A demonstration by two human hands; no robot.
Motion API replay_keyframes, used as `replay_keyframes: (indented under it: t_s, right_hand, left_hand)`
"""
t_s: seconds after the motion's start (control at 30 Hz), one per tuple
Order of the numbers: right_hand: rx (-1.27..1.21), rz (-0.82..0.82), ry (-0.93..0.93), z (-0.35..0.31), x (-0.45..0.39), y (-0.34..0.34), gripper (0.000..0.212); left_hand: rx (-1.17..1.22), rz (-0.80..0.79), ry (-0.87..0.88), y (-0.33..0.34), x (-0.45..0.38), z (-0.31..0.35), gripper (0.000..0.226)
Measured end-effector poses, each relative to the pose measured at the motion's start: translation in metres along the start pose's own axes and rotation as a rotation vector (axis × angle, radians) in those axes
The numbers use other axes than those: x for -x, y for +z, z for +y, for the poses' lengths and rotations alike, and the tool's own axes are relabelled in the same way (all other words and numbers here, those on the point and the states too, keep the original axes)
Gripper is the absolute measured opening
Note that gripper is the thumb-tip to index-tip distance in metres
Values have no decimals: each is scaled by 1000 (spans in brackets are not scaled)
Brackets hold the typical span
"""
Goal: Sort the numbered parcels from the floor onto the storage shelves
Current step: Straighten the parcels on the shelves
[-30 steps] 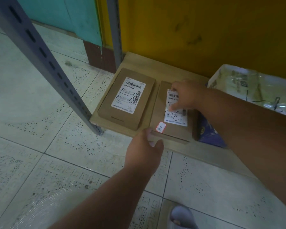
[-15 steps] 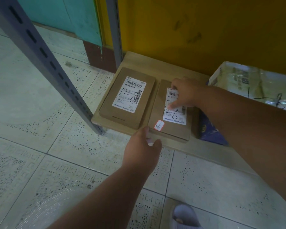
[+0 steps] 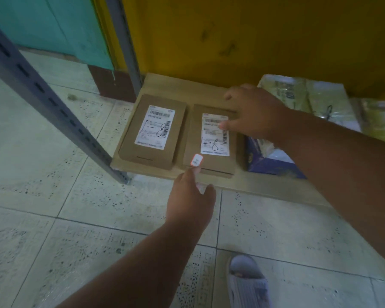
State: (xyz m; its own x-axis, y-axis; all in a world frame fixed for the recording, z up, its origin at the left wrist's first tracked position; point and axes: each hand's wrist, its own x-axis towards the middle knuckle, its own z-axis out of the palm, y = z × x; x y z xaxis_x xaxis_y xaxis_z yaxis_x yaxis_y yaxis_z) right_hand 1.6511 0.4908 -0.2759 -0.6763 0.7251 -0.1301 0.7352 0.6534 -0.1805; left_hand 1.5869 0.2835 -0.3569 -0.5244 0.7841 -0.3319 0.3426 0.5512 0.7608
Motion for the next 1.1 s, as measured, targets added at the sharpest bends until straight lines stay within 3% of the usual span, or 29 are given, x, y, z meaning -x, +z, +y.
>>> replay_keyframes:
  t_s: [0.3,0.53,0.67,0.8,0.97,1.1]
  right_hand:
    - [-91,184,204,57,98,-15,50]
    - [-62,169,379,100,131,-10,61]
    - [-85,228,422,132,136,1,75]
    - [-98,247,588,161,144,4,79]
    - [-282,220,638,156,150,10,62]
    - [-321,202,632,143,155,9,66]
  left_hand:
    - [-9,-142,110,20,-14,41,50]
    - [7,-158,172,37,-32,85,26]
    - [-25,-165,180,47,-43,105,43]
    - [-75,-189,199,55,-52,120,47]
    - [-92,-138,176,56,-59,122,36]
    - [-71,-116,146,47,-56,113,33]
